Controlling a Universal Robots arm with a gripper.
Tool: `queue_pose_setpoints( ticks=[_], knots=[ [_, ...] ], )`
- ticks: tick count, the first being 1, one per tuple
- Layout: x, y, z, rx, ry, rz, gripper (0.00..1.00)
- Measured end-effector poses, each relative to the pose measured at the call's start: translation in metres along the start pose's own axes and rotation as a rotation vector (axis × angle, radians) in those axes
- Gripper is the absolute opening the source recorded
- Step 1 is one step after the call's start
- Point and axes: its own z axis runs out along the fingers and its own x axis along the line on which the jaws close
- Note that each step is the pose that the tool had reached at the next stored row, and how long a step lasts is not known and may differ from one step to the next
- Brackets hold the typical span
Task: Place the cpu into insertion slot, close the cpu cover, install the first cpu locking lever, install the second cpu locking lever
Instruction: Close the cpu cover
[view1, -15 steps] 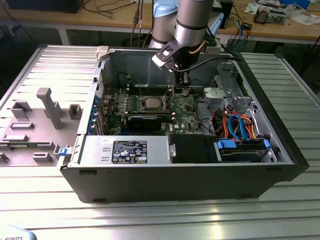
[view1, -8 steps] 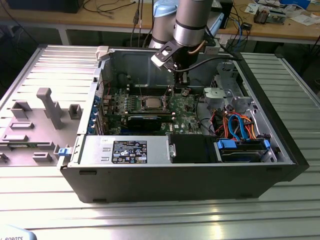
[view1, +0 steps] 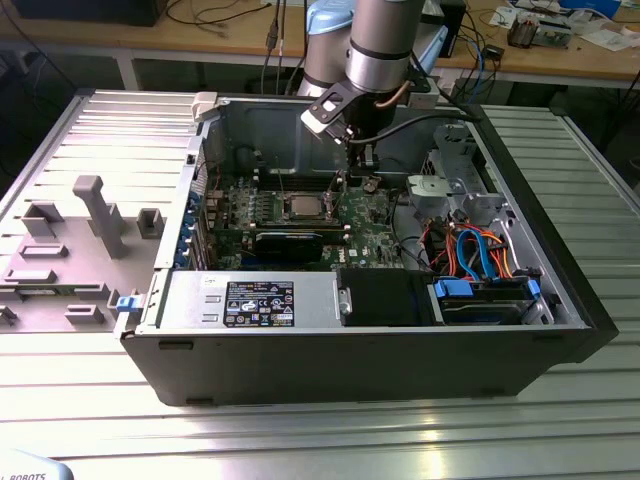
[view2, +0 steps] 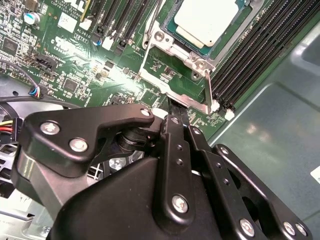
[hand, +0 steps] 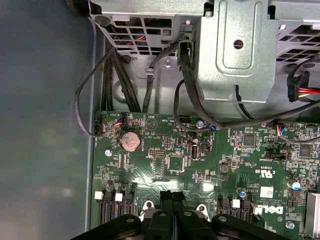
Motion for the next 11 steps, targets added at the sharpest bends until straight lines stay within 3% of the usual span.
queue_pose_setpoints(
  ticks=[11],
  knots=[
    [0.0002,-0.0037,0.0002,-0.0001,0.0001,0.000,0.11]
  ],
)
